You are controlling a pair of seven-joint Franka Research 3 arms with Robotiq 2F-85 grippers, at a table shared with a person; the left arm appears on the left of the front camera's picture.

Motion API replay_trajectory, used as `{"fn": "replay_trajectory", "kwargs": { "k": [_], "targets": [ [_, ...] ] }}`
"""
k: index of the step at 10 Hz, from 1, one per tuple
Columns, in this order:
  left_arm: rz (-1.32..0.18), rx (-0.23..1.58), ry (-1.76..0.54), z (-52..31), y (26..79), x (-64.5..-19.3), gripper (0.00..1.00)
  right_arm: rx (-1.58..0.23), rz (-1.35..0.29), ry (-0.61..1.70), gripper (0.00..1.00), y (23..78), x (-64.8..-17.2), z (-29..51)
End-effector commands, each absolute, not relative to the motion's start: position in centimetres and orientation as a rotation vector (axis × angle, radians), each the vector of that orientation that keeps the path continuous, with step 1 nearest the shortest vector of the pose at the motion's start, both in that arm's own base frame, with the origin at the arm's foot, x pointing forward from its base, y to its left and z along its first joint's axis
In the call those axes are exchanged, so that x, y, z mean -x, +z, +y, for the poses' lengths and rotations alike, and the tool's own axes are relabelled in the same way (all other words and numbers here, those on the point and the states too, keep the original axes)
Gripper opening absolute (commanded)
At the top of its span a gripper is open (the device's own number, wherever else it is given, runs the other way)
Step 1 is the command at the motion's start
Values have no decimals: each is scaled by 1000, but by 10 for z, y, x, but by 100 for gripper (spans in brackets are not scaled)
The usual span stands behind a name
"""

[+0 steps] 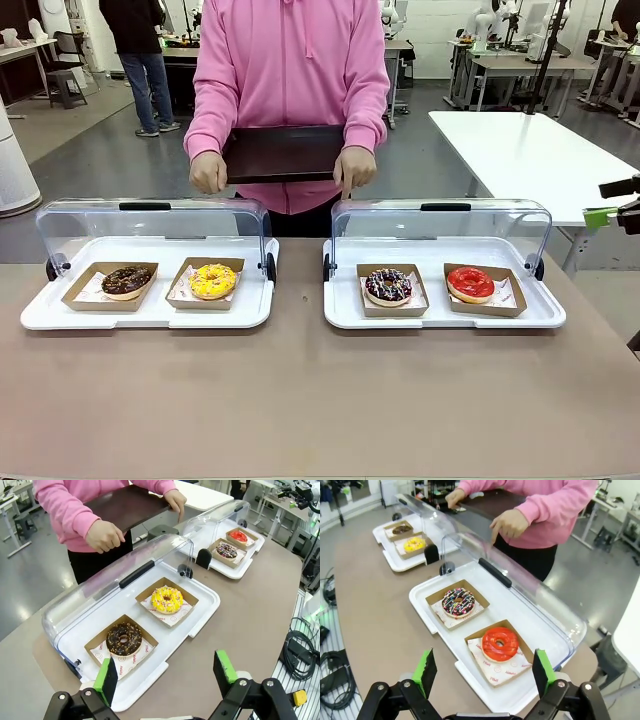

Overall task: Provide the desired donut to the person.
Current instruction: Pick up and lift the Paper togo box containing the Donut pointed at by the person.

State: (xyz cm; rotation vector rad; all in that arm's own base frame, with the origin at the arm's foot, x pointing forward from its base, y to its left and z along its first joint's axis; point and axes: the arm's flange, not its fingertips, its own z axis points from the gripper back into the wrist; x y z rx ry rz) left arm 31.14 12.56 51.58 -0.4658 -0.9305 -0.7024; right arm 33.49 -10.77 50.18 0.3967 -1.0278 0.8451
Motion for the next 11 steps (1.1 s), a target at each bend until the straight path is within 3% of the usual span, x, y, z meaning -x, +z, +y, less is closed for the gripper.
{"fn": "replay_trajectory", "kwargs": {
  "k": [1, 6, 7, 11],
  "targets": [
    [-973, 456, -709, 81, 453, -263, 100, -370, -1060, 839, 100, 490, -331, -100],
    [-938, 460, -768, 77, 451, -262, 100, -345, -1013, 861, 100, 492, -331, -94],
    [-939, 478, -711, 124, 511, -315, 100, -377, -1035, 846, 100, 502, -337, -106],
    [-939, 478, -711, 124, 511, -315, 100, -377, -1035, 846, 100, 502, -337, -106]
  ]
}}
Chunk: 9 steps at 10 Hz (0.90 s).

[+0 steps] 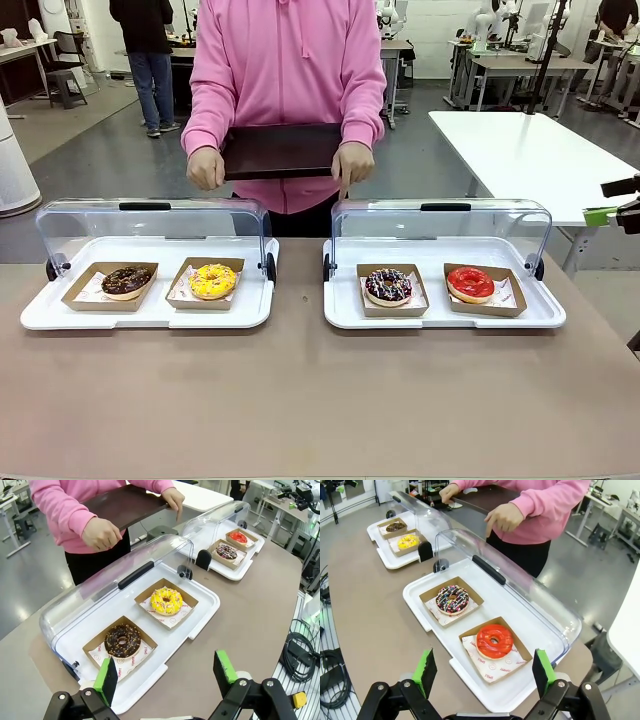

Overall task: Provide the desired donut to the person.
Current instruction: Pick up and lift the Paper togo box containing the Donut pointed at by the person.

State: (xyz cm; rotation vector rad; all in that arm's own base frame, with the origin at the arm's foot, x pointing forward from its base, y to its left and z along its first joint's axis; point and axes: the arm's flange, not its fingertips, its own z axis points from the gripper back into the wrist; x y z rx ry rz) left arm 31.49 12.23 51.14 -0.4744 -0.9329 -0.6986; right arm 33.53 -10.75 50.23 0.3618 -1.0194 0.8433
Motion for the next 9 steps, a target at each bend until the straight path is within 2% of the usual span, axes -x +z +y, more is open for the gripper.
{"fn": "replay_trajectory", "kwargs": {
  "k": [1, 9],
  "targets": [
    [-939, 478, -711, 124, 511, -315, 100, -377, -1035, 846, 100, 502, -337, -106],
    [-939, 478, -711, 124, 511, -315, 100, -377, -1035, 846, 100, 502, -337, -106]
  ]
}}
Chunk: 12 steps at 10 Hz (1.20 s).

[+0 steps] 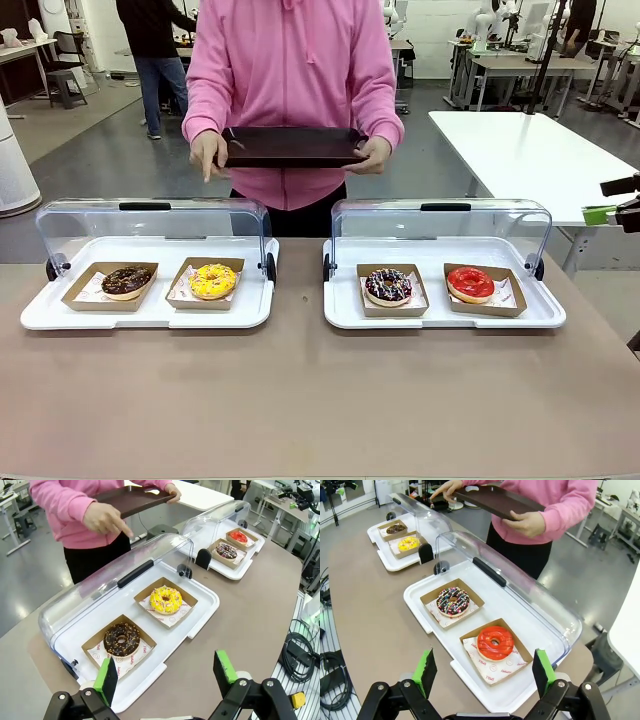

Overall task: Provide the desired donut to the person.
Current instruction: Pick up and lift the Paper togo box containing the Donut pointed at by the person.

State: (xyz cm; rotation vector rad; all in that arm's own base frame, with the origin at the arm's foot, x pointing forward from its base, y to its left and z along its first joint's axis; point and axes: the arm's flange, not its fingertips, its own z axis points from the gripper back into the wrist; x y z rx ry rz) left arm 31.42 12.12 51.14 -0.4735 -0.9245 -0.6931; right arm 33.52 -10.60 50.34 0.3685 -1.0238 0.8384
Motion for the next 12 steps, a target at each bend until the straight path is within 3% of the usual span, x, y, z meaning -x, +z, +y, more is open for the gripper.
{"fn": "replay_trajectory", "kwargs": {
  "k": [1, 12],
  "targets": [
    [-939, 478, -711, 124, 511, -315, 100, -377, -1035, 846, 100, 502, -337, -106],
    [-939, 478, -711, 124, 511, -315, 100, -377, -1035, 846, 100, 502, -337, -106]
  ]
}}
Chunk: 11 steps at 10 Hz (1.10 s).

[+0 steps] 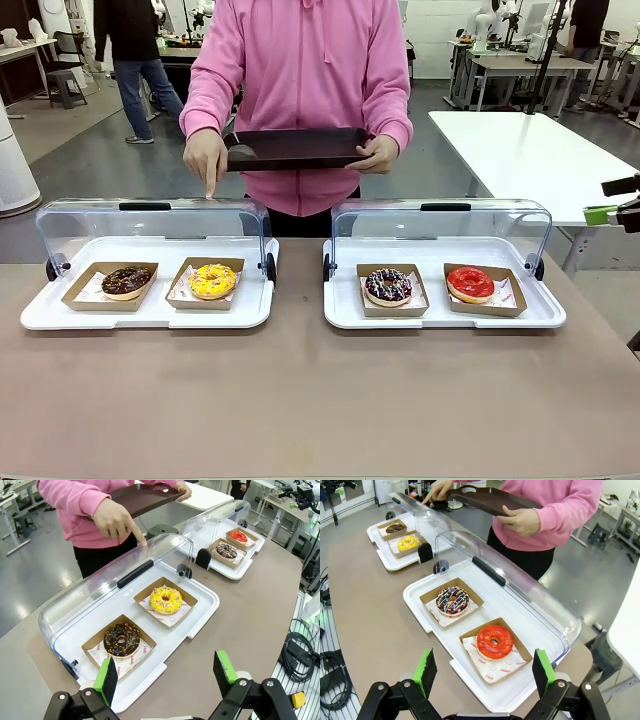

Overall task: Provide the desired donut to the person.
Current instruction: Pick up and lift the Paper togo box containing the Donut pointed at by the person.

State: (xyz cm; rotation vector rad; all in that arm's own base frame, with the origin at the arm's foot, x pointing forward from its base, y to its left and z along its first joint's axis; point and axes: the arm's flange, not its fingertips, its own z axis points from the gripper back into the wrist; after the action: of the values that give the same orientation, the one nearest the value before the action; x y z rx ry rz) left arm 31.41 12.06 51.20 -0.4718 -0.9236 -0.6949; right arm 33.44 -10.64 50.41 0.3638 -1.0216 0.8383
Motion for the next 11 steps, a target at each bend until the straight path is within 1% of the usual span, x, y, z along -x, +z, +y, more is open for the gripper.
{"fn": "replay_trajectory", "kwargs": {
  "k": [1, 9, 10, 11],
  "targets": [
    [-939, 478, -711, 124, 511, -315, 100, -377, -1035, 846, 100, 502, -337, -106],
    [-939, 478, -711, 124, 511, -315, 100, -377, -1035, 846, 100, 502, -337, -106],
    [-924, 472, -695, 120, 512, -314, 100, -377, -1035, 846, 100, 502, -337, -106],
    [-939, 422, -720, 97, 510, -309, 100, -377, -1035, 846, 100, 502, -337, -106]
  ]
}}
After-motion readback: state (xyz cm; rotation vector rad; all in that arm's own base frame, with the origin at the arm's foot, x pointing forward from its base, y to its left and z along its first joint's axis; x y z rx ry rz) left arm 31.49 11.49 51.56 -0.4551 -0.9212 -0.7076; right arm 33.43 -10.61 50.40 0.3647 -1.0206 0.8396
